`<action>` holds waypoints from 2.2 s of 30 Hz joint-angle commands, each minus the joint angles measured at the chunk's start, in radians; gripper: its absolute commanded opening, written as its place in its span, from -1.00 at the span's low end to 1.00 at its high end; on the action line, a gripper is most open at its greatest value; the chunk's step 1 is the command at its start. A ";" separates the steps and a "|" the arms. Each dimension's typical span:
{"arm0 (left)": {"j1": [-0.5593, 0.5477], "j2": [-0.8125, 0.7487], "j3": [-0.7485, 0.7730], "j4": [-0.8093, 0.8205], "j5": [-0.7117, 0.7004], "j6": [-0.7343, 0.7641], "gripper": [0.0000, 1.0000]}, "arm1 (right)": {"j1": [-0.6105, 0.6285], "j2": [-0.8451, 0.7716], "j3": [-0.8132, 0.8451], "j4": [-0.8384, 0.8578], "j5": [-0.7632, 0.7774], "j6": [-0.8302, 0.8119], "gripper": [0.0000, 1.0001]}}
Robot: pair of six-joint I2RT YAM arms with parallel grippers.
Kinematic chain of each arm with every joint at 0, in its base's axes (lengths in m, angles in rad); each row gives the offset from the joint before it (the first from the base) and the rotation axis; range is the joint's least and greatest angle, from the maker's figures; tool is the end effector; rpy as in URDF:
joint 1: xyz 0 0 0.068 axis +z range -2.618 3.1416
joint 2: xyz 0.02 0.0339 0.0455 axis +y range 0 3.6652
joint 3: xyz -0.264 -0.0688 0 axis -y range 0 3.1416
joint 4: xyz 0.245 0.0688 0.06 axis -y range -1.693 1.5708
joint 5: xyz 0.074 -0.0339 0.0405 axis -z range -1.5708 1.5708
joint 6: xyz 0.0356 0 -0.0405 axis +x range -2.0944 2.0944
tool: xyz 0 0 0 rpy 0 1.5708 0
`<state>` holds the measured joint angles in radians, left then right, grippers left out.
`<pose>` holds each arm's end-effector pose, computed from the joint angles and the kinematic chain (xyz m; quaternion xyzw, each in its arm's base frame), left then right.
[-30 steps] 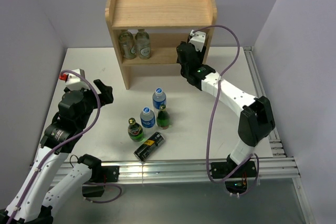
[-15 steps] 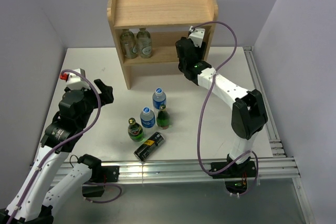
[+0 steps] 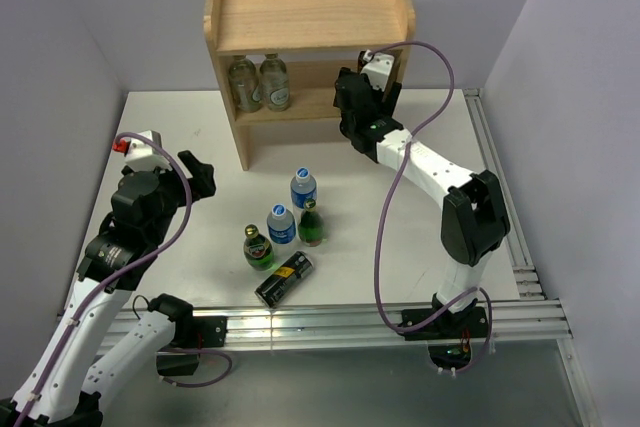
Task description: Place and organize the beverage onto the shelf
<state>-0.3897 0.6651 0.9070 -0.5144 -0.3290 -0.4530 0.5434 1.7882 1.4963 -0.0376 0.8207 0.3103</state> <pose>0.1334 -0.0424 0.3644 -0.1238 0.7823 -0.1249 0.5975 0.3745 0.1958 0.3264 0.1437 0.7679 -0.0746 0.6198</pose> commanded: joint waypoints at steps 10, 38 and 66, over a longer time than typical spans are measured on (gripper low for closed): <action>0.018 -0.005 -0.002 0.025 0.013 0.020 0.83 | 0.081 -0.183 -0.087 -0.028 0.020 0.058 1.00; 0.049 0.011 -0.002 0.028 0.038 0.020 0.82 | 0.900 -0.650 -0.430 -0.673 -0.069 0.831 1.00; 0.049 -0.024 -0.007 0.030 0.073 0.019 0.83 | 0.963 -0.096 -0.386 -0.418 -0.267 1.033 1.00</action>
<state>-0.3454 0.6453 0.9028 -0.5133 -0.2829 -0.4526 1.5177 1.6680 1.0634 -0.4919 0.5571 1.3544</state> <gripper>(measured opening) 0.916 0.998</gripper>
